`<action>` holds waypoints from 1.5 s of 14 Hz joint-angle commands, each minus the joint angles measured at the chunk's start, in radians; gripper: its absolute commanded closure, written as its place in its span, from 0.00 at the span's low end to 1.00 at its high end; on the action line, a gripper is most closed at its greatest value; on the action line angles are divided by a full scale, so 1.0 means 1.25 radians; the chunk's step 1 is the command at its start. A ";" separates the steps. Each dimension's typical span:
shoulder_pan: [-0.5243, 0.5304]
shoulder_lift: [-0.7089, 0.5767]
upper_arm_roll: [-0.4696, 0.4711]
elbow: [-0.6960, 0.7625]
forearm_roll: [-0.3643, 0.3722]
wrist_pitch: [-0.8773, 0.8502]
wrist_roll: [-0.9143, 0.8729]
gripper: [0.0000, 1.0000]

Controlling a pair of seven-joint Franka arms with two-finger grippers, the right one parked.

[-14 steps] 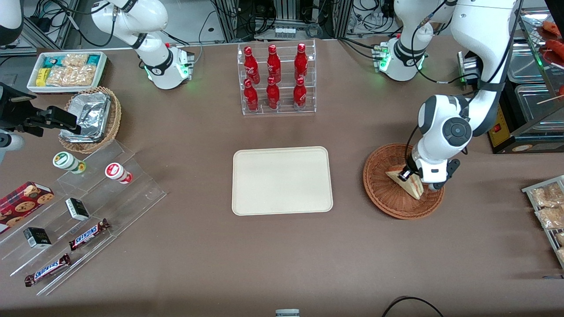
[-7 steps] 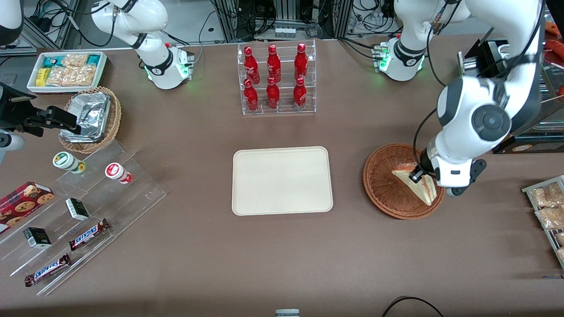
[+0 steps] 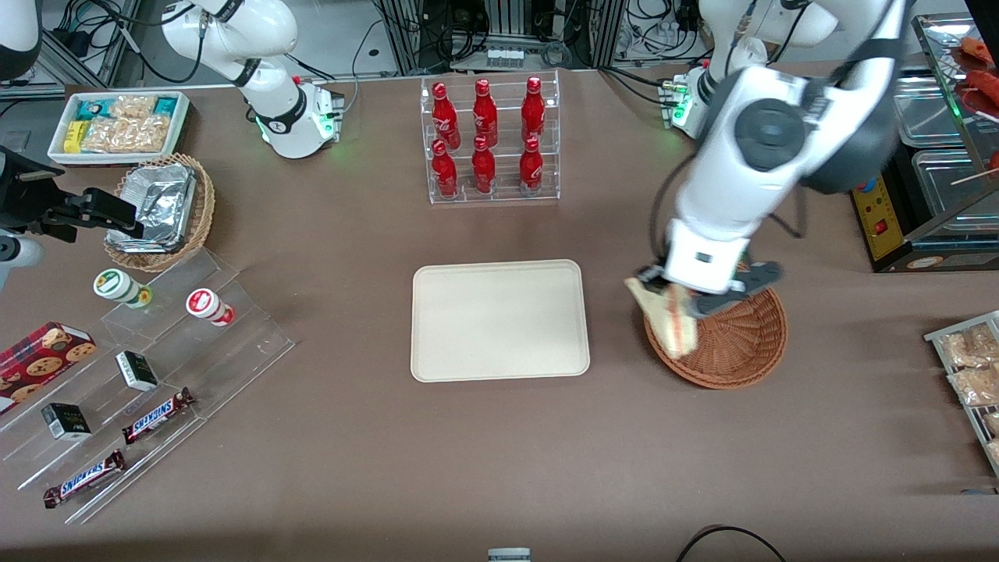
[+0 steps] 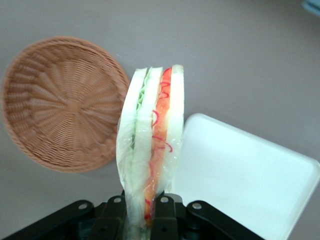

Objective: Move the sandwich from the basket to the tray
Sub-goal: 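Carry the held sandwich over to the cream tray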

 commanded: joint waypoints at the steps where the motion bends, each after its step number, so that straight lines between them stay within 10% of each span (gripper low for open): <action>1: -0.065 0.074 0.005 0.066 0.001 -0.012 0.014 1.00; 21: -0.291 0.445 0.007 0.171 0.013 0.261 -0.025 1.00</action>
